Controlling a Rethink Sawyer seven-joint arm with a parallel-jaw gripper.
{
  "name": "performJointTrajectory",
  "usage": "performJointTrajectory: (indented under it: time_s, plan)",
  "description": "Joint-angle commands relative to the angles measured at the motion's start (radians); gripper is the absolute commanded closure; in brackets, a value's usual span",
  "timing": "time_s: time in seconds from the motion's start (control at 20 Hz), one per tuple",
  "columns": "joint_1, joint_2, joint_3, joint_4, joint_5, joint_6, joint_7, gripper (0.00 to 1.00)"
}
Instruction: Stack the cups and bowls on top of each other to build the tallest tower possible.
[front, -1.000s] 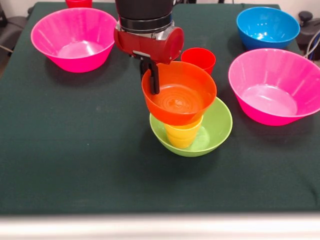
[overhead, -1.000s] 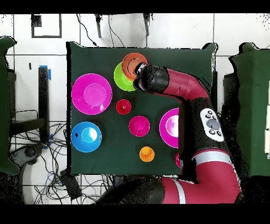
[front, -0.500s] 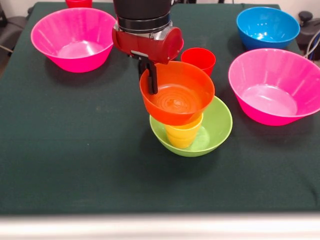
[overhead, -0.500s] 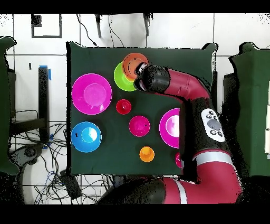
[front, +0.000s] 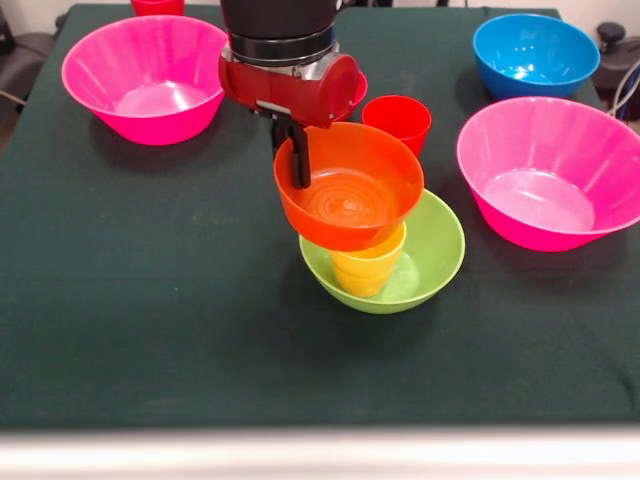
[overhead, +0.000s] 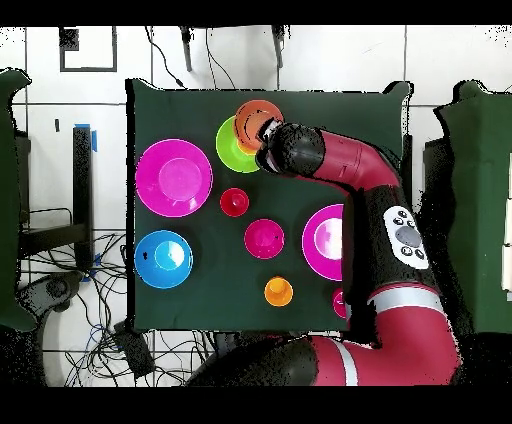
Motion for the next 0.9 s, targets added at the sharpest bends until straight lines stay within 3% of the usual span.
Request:
performJointTrajectory:
  time_s: [0.05,0.9]
  plan:
    - [0.000,0.067,0.085,0.013,-0.020,-0.028,-0.023,1.00]
    - [0.035,0.075,0.066,-0.007,-0.011,-0.008,0.008,1.00]
